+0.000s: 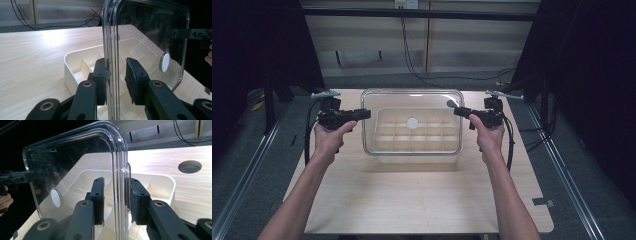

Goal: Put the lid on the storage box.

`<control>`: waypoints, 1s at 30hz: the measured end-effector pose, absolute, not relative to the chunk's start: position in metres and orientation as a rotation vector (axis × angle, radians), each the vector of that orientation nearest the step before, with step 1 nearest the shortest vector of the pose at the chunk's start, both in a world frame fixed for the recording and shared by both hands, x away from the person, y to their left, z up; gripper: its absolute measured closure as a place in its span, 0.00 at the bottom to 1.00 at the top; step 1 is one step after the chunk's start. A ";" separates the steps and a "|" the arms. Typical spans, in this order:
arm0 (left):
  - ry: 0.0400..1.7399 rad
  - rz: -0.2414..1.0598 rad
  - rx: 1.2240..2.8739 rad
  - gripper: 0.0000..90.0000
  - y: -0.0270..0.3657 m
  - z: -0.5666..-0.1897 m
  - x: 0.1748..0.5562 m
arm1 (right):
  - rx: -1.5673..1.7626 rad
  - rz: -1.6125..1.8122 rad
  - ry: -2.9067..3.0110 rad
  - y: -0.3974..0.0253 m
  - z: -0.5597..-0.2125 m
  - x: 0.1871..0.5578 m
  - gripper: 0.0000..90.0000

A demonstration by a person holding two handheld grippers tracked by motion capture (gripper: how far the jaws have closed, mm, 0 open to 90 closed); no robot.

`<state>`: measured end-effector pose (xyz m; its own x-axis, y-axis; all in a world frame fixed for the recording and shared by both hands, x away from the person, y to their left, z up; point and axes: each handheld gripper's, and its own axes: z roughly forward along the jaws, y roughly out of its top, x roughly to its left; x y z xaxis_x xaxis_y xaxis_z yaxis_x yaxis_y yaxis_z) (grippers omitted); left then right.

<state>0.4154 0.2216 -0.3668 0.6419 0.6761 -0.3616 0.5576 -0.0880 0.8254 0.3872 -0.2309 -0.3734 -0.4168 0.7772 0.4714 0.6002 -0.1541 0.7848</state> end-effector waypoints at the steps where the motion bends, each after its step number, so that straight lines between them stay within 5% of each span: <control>1: 0.995 0.136 1.759 0.79 0.221 -0.366 0.417 | 1.591 1.620 1.929 -0.232 -0.373 0.388 0.77; 30: 1.073 0.091 1.797 0.73 0.205 -0.390 0.454 | 1.682 1.525 1.938 -0.240 -0.392 0.418 0.73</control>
<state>0.4535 0.2055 -0.3904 0.6034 0.6970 -0.3874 0.6218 -0.1072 0.7758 0.4181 -0.2402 -0.3921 -0.3562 0.8071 0.4709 0.6476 -0.1501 0.7471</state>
